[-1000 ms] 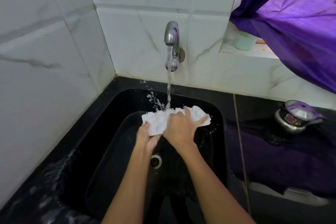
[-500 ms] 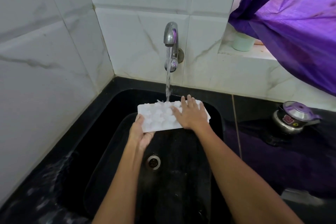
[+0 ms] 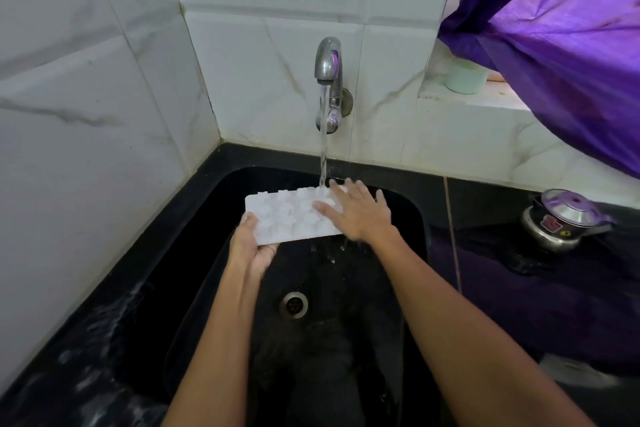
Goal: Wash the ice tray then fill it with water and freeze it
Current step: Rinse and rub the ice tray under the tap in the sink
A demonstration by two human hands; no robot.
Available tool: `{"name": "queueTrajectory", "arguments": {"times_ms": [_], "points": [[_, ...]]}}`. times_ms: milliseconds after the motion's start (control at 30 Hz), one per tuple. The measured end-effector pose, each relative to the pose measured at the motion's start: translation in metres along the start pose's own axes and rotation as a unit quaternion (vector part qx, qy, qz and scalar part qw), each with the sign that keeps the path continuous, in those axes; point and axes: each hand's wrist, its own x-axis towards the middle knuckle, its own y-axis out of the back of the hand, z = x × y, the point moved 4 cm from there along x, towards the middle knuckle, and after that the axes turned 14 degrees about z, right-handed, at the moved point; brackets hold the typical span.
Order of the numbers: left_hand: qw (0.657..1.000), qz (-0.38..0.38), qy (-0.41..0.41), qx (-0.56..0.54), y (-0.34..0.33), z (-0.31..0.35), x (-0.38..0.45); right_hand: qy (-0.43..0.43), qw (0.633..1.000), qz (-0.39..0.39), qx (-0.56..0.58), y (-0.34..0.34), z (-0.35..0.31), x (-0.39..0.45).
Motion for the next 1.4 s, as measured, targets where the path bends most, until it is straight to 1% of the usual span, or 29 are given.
{"name": "queueTrajectory", "arguments": {"times_ms": [67, 100, 167, 200, 267, 367, 433, 567, 667, 733, 800, 833, 900, 1000, 1067, 1133, 1233, 1267, 1333, 1400], "points": [[1.000, 0.012, 0.005, 0.016, 0.004, 0.004, 0.001, -0.040, 0.995, -0.060, 0.063, 0.005, 0.010, -0.004], [1.000, 0.018, 0.012, 0.018, 0.006, 0.006, 0.001, -0.047, 0.990, -0.097, 0.094, 0.009, 0.011, -0.007], [0.999, 0.027, 0.027, 0.015, 0.012, 0.011, 0.000, -0.031, 0.984, -0.152, 0.092, 0.020, 0.010, -0.012], [0.999, 0.031, 0.034, 0.017, 0.016, 0.013, 0.001, -0.024, 0.985, -0.157, 0.075, 0.026, 0.010, -0.015], [0.997, 0.034, 0.064, 0.040, 0.024, 0.016, 0.000, -0.042, 0.990, -0.117, 0.068, 0.035, 0.014, -0.016], [0.989, 0.017, 0.086, 0.116, 0.031, 0.018, -0.003, -0.073, 0.988, -0.055, 0.127, 0.036, 0.024, -0.020], [0.978, 0.017, 0.069, 0.196, 0.032, 0.015, -0.011, -0.087, 0.987, -0.030, 0.134, 0.036, 0.029, -0.024], [0.964, -0.007, 0.079, 0.255, 0.038, 0.007, -0.016, -0.135, 0.980, 0.045, 0.140, 0.037, 0.040, -0.037], [0.952, -0.020, 0.038, 0.302, 0.042, 0.003, -0.013, -0.170, 0.961, 0.105, 0.193, 0.028, 0.048, -0.047], [0.943, -0.042, -0.018, 0.331, 0.040, 0.001, -0.016, -0.206, 0.932, 0.144, 0.261, 0.021, 0.054, -0.055], [0.939, -0.076, -0.062, 0.330, 0.037, -0.003, -0.017, -0.258, 0.891, 0.187, 0.325, 0.014, 0.059, -0.061], [0.941, -0.101, -0.065, 0.317, 0.036, -0.007, -0.018, -0.285, 0.869, 0.208, 0.348, 0.012, 0.062, -0.064], [0.949, -0.130, -0.035, 0.284, 0.035, -0.018, -0.018, -0.330, 0.833, 0.241, 0.373, 0.010, 0.065, -0.067], [0.959, -0.110, 0.000, 0.260, 0.032, -0.029, -0.011, -0.376, 0.799, 0.269, 0.384, 0.010, 0.073, -0.071], [0.962, -0.083, 0.013, 0.259, 0.028, -0.034, -0.009, -0.391, 0.774, 0.269, 0.420, 0.008, 0.084, -0.071], [0.966, -0.066, 0.016, 0.251, 0.021, -0.037, -0.008, -0.380, 0.748, 0.264, 0.475, 0.004, 0.095, -0.069], [0.976, -0.072, 0.018, 0.205, 0.006, -0.044, -0.013, -0.358, 0.713, 0.274, 0.538, 0.004, 0.106, -0.071], [0.980, -0.071, 0.021, 0.186, 0.002, -0.047, -0.015, -0.360, 0.696, 0.283, 0.553, 0.003, 0.109, -0.072], [0.984, -0.066, 0.027, 0.161, -0.008, -0.053, -0.015, -0.375, 0.651, 0.306, 0.584, -0.002, 0.111, -0.074], [0.986, -0.048, 0.024, 0.161, -0.017, -0.059, -0.015, -0.389, 0.612, 0.341, 0.598, -0.008, 0.111, -0.077]]}}
